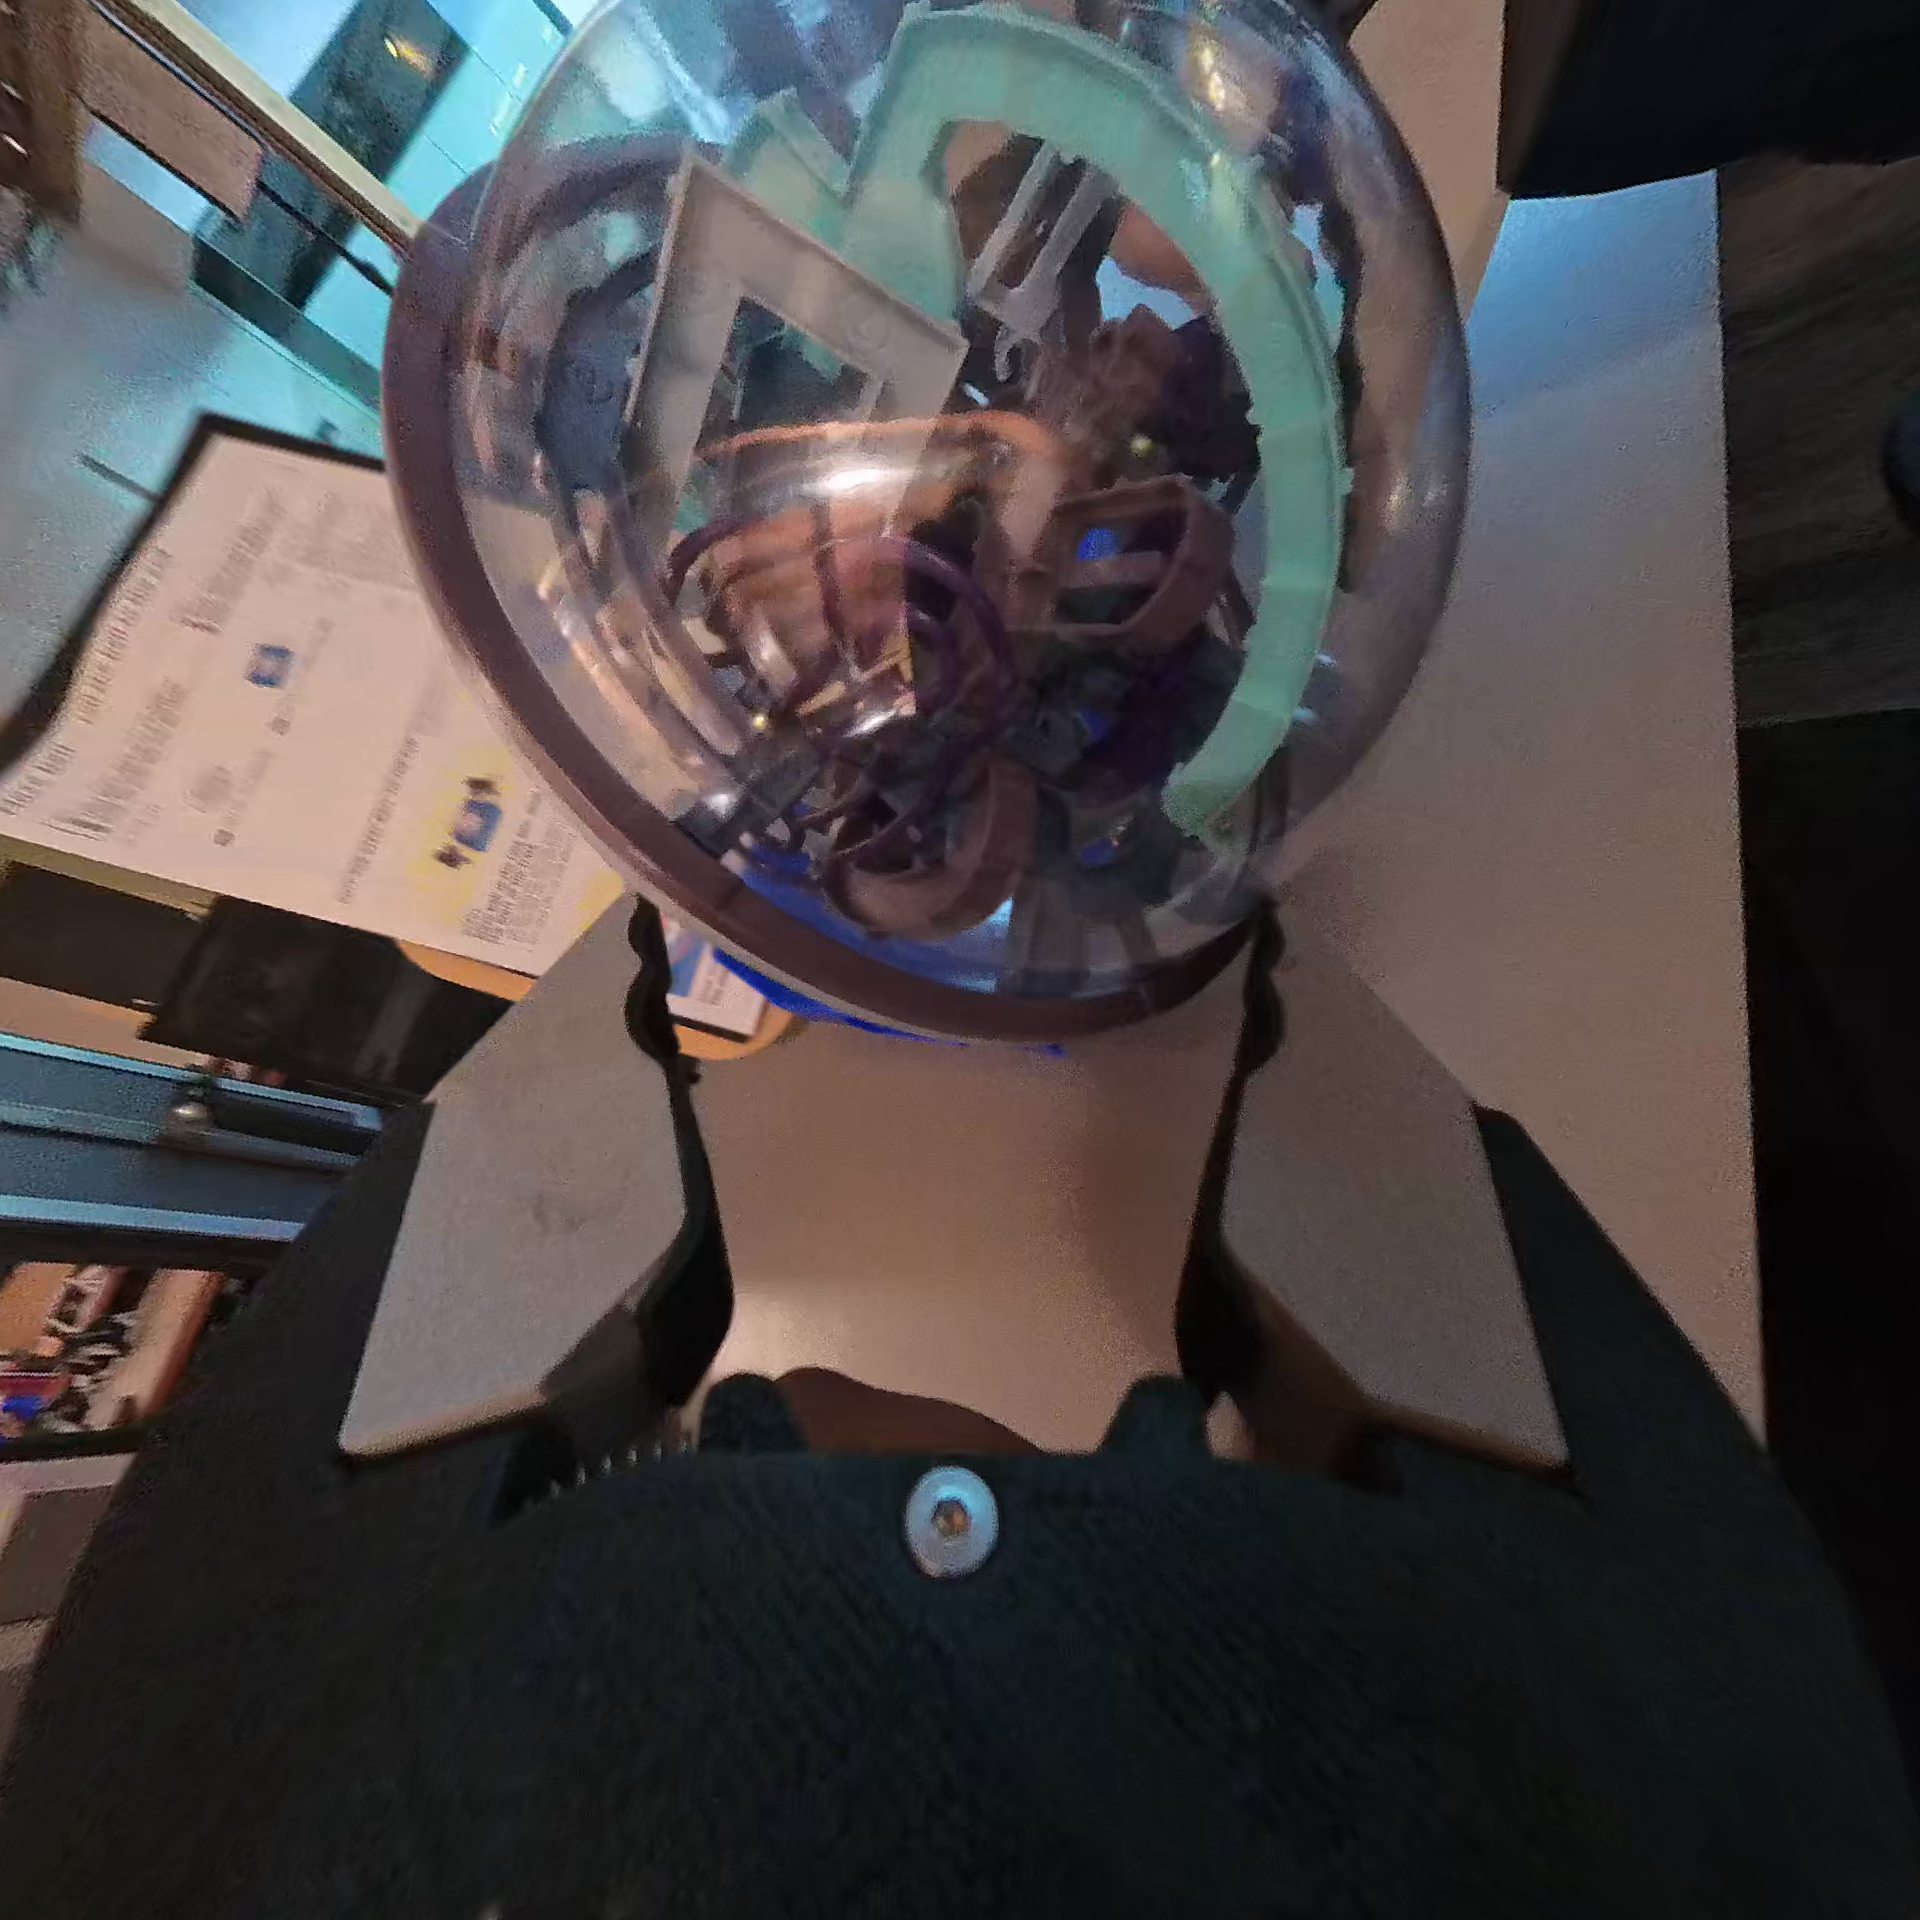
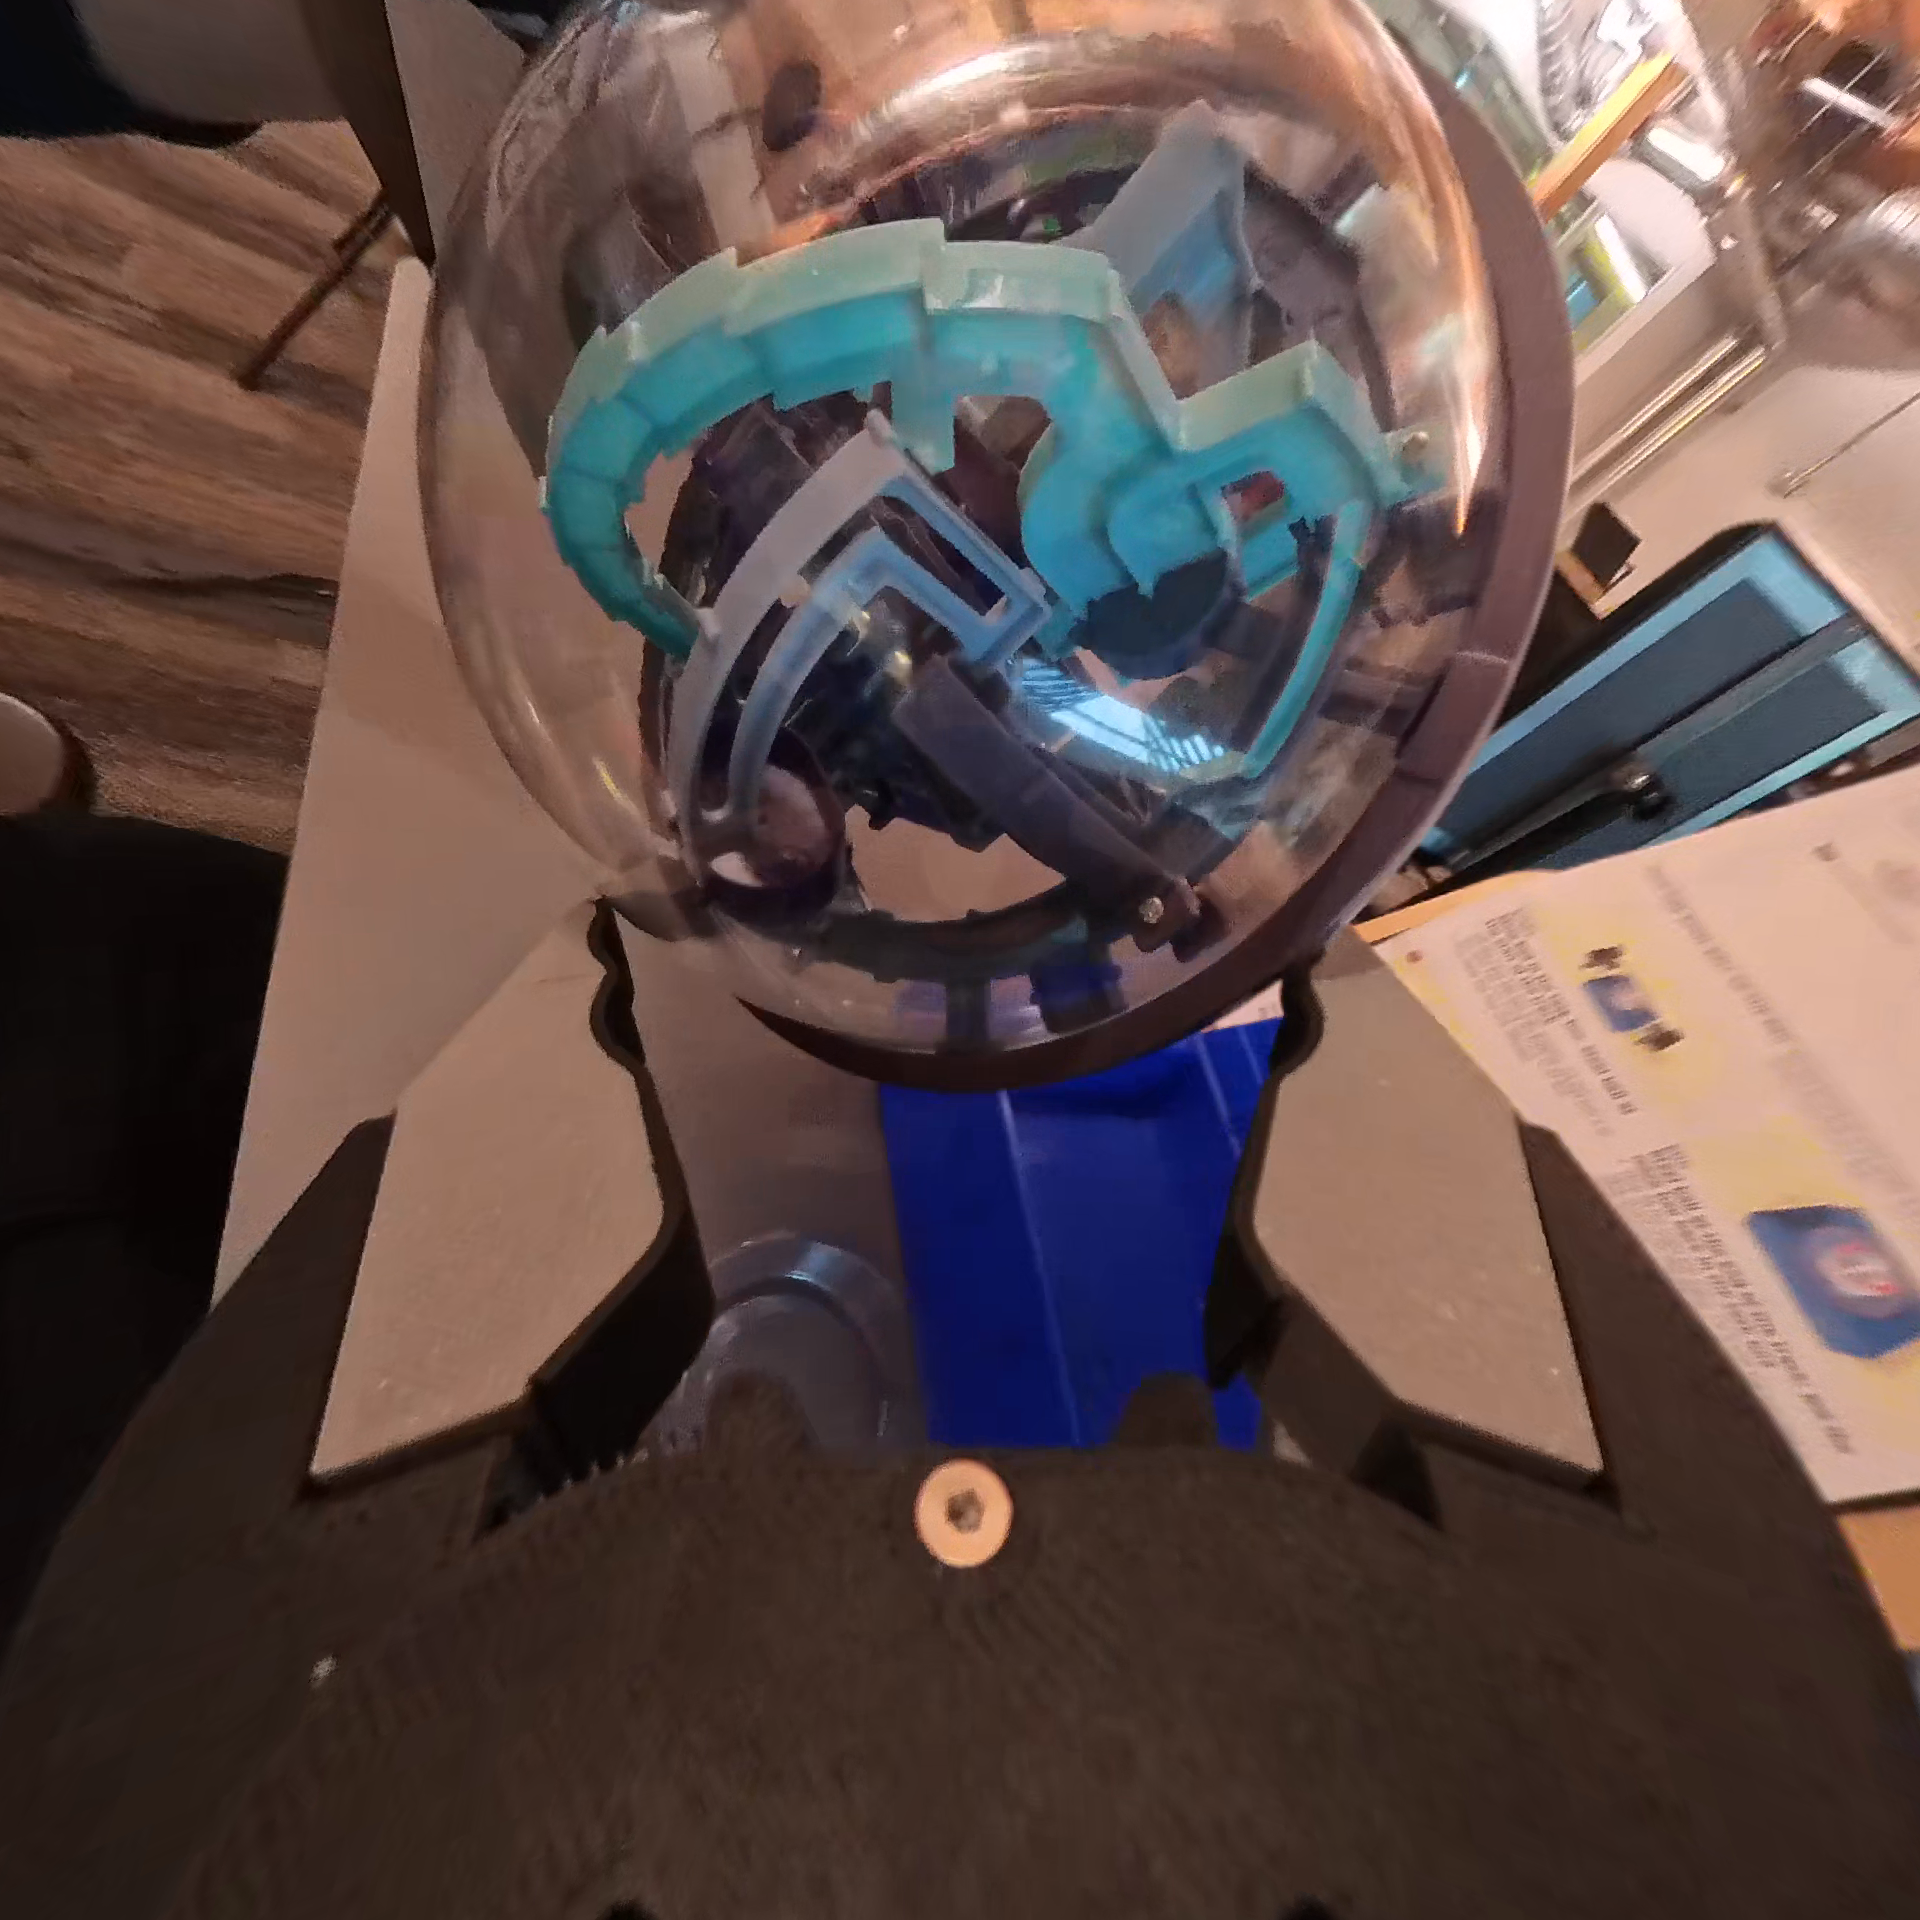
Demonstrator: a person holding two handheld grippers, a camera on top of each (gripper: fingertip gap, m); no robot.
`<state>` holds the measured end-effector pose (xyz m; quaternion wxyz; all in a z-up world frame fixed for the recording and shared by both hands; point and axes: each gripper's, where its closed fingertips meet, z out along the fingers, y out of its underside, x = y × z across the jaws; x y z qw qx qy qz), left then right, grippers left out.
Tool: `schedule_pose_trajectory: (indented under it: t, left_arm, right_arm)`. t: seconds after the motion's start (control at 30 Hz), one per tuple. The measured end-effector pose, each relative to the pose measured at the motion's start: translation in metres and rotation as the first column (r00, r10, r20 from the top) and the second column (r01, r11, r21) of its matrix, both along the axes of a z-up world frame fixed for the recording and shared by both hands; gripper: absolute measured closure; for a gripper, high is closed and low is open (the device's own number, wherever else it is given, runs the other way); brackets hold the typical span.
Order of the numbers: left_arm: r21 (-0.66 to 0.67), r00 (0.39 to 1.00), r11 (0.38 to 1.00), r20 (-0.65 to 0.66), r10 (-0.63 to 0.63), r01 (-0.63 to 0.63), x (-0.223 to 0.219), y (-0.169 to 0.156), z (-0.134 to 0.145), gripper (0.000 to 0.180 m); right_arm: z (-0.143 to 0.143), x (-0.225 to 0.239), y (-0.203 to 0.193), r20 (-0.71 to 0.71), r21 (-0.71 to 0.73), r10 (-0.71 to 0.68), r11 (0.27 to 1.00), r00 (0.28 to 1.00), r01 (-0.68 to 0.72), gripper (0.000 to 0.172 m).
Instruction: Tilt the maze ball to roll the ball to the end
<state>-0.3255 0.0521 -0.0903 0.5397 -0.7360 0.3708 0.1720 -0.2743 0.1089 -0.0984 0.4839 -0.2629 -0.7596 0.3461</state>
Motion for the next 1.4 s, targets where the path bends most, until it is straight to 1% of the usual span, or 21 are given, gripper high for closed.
schedule_pose_trajectory:
  t: [0.1, 0.2, 0.3, 0.43, 0.6, 0.73, 0.87, 0.97, 1.13, 1.23, 1.4]
  left_arm:
    - [0.044, 0.998, 0.999, -0.061, 0.009, -0.007, 0.006, -0.005, 0.028, 0.071]
    - [0.089, 0.995, 0.996, -0.099, 0.022, -0.013, 0.013, -0.011, 0.05, 0.071]
    - [0.141, 0.992, 0.99, -0.116, 0.042, -0.025, 0.017, -0.015, 0.064, 0.071]
    - [0.217, 0.991, 0.976, -0.118, 0.059, -0.032, 0.023, -0.02, 0.077, 0.071]
    - [0.278, 0.984, 0.96, -0.154, 0.087, -0.041, 0.028, -0.023, 0.091, 0.071]
    - [0.292, 0.974, 0.956, -0.203, 0.104, -0.042, 0.03, -0.027, 0.105, 0.072]
    - [0.311, 0.949, 0.949, -0.28, 0.145, -0.053, 0.03, -0.03, 0.116, 0.073]
    - [0.348, 0.925, 0.935, -0.33, 0.187, -0.064, 0.027, -0.032, 0.122, 0.074]
    - [0.418, 0.904, 0.906, -0.361, 0.229, -0.062, 0.027, -0.035, 0.13, 0.074]
    - [0.457, 0.915, 0.887, -0.326, 0.236, -0.065, 0.028, -0.033, 0.13, 0.074]
    - [0.5, 0.958, 0.86, -0.183, 0.22, -0.102, 0.027, -0.024, 0.118, 0.074]
  right_arm:
    - [0.027, 0.005, -0.003, -0.04, 0.051, -0.005, 0.999, 0.999, 0.007, 0.05]
    - [0.048, 0.011, -0.007, -0.063, 0.098, -0.005, 0.995, 0.998, 0.011, 0.05]
    - [0.065, 0.016, -0.011, -0.073, 0.159, -0.006, 0.987, 0.997, 0.018, 0.05]
    - [0.084, 0.024, -0.016, -0.082, 0.245, -0.006, 0.969, 0.997, 0.026, 0.05]
    - [0.103, 0.031, -0.02, -0.11, 0.331, -0.026, 0.941, 0.994, 0.062, 0.05]
    - [0.117, 0.036, -0.025, -0.173, 0.346, -0.023, 0.935, 0.985, 0.082, 0.05]
    - [0.125, 0.038, -0.029, -0.261, 0.357, -0.013, 0.928, 0.965, 0.109, 0.05]
    - [0.131, 0.036, -0.03, -0.311, 0.395, -0.011, 0.908, 0.95, 0.14, 0.05]
    - [0.139, 0.035, -0.03, -0.34, 0.46, -0.01, 0.871, 0.94, 0.175, 0.05]
    - [0.144, 0.037, -0.028, -0.314, 0.502, -0.002, 0.848, 0.95, 0.168, 0.05]
    - [0.145, 0.039, -0.025, -0.194, 0.582, -0.023, 0.802, 0.981, 0.134, 0.05]
